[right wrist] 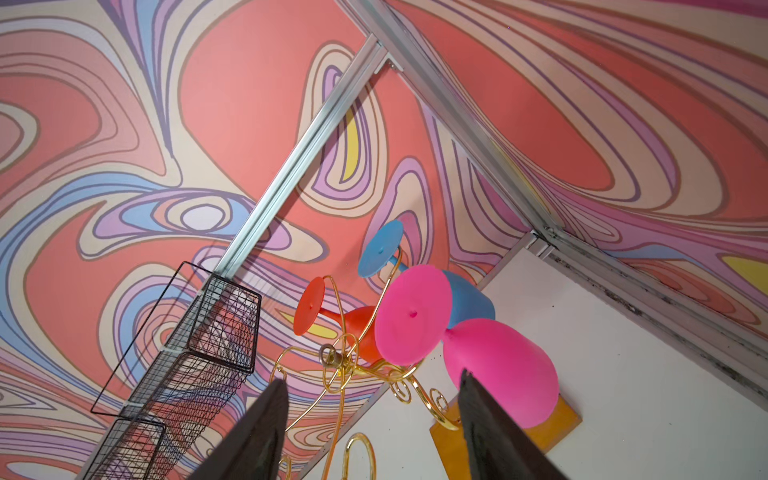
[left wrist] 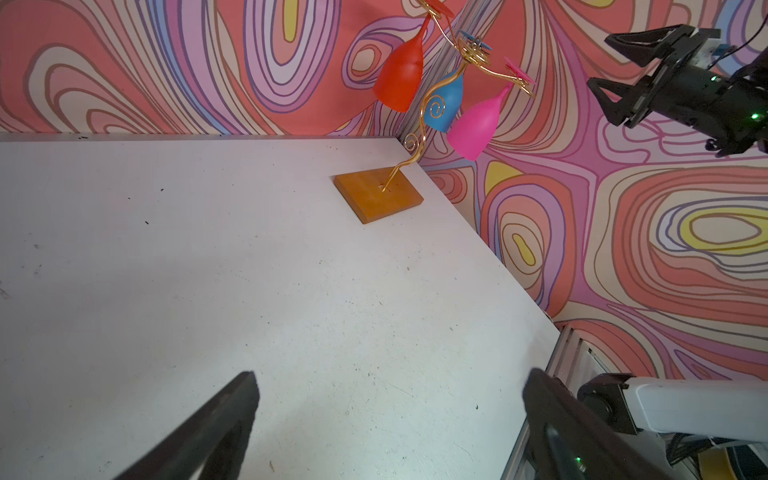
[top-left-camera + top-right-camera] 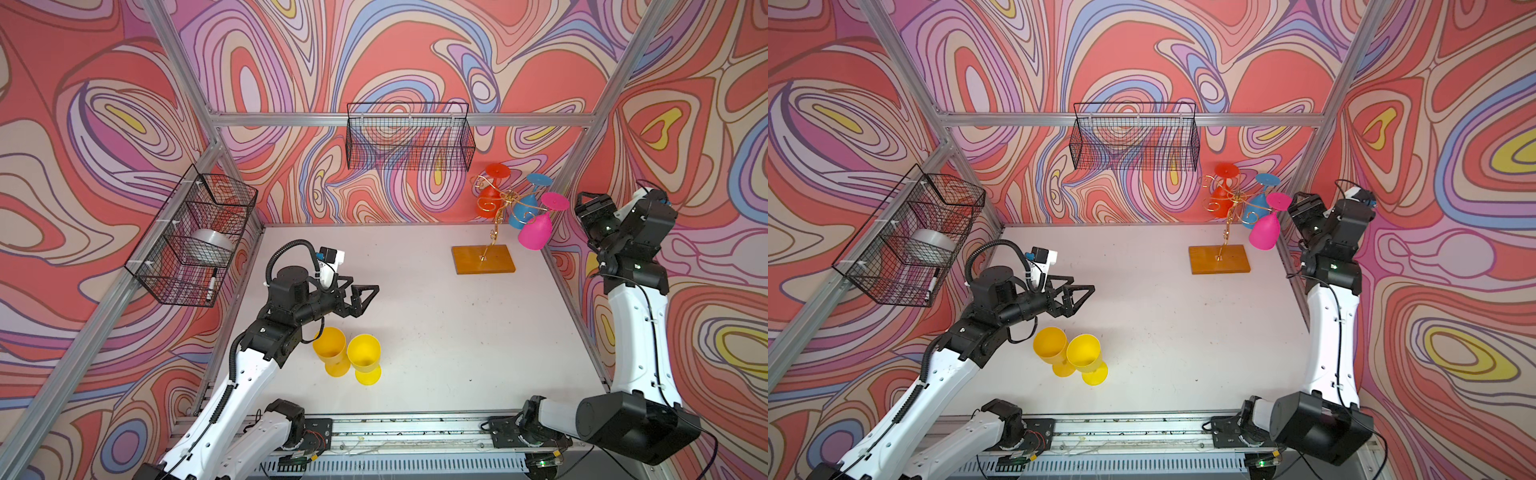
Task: Take the wine glass off the wine glass rack
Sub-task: 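Move the right gripper to the foot of the hanging pink glass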
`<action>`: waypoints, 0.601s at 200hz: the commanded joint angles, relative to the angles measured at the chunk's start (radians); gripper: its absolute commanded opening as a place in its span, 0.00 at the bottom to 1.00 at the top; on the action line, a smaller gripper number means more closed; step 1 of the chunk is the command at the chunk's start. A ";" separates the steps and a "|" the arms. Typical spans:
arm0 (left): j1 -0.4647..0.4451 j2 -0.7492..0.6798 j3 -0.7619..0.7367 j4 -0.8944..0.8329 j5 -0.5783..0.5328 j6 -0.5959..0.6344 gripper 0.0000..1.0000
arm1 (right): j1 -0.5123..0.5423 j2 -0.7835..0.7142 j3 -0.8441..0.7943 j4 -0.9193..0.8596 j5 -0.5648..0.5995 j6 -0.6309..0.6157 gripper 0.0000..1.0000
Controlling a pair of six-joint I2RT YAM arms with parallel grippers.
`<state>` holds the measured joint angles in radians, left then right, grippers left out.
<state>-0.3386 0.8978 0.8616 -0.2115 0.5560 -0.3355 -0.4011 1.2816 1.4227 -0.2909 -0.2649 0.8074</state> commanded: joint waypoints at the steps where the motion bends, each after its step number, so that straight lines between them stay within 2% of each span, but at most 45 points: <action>1: -0.018 -0.016 -0.010 0.037 -0.003 0.035 1.00 | -0.041 0.021 -0.043 0.077 -0.117 0.109 0.67; 73: -0.035 -0.015 -0.016 0.057 0.021 0.027 1.00 | -0.090 0.108 -0.097 0.240 -0.276 0.267 0.64; 120: -0.036 -0.016 -0.016 0.060 0.030 0.030 1.00 | -0.091 0.165 -0.100 0.324 -0.338 0.345 0.61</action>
<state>-0.3679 0.8963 0.8547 -0.1883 0.5659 -0.3248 -0.4858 1.4197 1.3350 -0.0525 -0.5411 1.0920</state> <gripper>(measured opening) 0.998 0.615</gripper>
